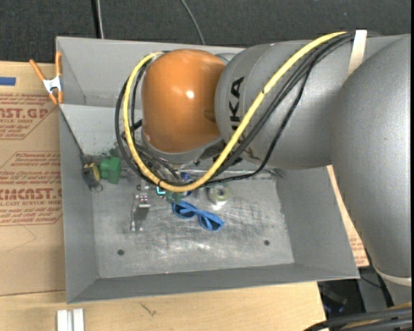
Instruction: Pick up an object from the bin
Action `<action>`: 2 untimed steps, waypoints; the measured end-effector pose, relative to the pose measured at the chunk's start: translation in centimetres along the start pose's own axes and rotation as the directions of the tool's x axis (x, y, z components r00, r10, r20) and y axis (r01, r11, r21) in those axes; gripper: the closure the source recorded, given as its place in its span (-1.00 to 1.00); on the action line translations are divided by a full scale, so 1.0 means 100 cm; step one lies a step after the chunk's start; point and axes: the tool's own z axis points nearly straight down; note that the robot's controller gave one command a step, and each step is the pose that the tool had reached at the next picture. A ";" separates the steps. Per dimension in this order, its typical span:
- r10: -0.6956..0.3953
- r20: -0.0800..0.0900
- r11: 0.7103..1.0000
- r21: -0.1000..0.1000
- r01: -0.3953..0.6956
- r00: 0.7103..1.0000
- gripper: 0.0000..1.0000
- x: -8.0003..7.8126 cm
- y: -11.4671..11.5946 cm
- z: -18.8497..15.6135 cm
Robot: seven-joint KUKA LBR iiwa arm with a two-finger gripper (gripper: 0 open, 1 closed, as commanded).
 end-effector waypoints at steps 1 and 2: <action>-0.342 0.016 0.940 0.000 0.342 0.940 -1.00 0.015 -0.051 0.134; -0.444 0.014 0.896 -0.002 0.444 0.896 -1.00 0.055 0.037 0.062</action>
Offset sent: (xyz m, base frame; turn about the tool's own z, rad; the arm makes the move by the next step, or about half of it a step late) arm -0.0180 -0.0534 -0.1357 -0.3483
